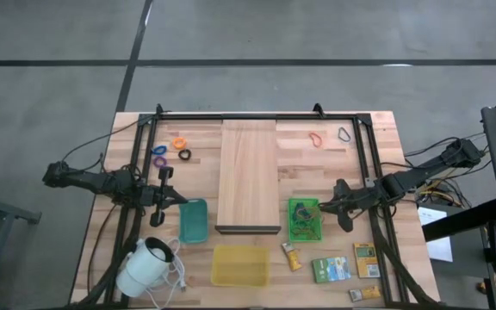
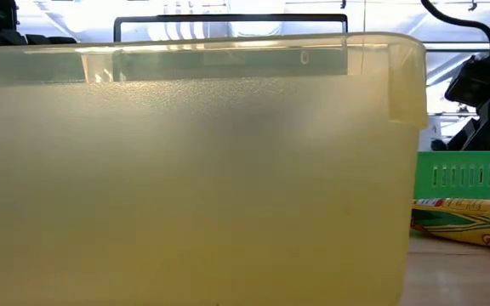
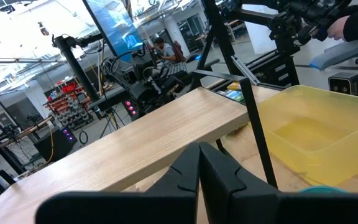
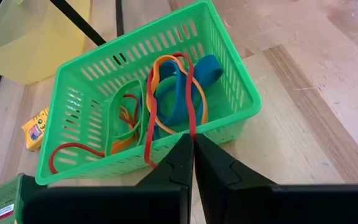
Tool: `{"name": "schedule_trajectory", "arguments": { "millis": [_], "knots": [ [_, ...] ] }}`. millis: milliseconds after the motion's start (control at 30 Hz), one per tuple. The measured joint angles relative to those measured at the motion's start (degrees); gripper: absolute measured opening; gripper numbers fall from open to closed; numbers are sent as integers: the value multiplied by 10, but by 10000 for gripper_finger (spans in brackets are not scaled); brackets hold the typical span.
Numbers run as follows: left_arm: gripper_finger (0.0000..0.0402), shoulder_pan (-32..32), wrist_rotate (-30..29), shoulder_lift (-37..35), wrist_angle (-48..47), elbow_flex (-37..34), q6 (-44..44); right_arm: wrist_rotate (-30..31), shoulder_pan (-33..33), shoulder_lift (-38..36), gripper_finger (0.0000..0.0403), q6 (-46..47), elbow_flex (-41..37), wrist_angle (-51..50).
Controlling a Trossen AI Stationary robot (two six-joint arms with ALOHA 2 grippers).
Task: Pick & Place Office Desk Supplies
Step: Put the red rubber band into the green bin
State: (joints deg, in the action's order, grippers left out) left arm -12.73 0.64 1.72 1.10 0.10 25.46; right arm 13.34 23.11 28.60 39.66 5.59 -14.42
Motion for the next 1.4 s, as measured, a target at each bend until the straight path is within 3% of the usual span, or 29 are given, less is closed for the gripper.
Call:
{"name": "schedule_trajectory", "arguments": {
  "millis": [300, 800, 1400],
  "knots": [
    [12, 0, 0, 0, 0, 0, 0, 0, 0, 0, 8, -14, 40, -4],
    [12, 0, 0, 0, 0, 0, 0, 4, -1, 8, 8, -173, 154, -4],
    [12, 0, 0, 0, 0, 0, 0, 0, -1, 178, 8, -201, 212, 6]
  ]
}}
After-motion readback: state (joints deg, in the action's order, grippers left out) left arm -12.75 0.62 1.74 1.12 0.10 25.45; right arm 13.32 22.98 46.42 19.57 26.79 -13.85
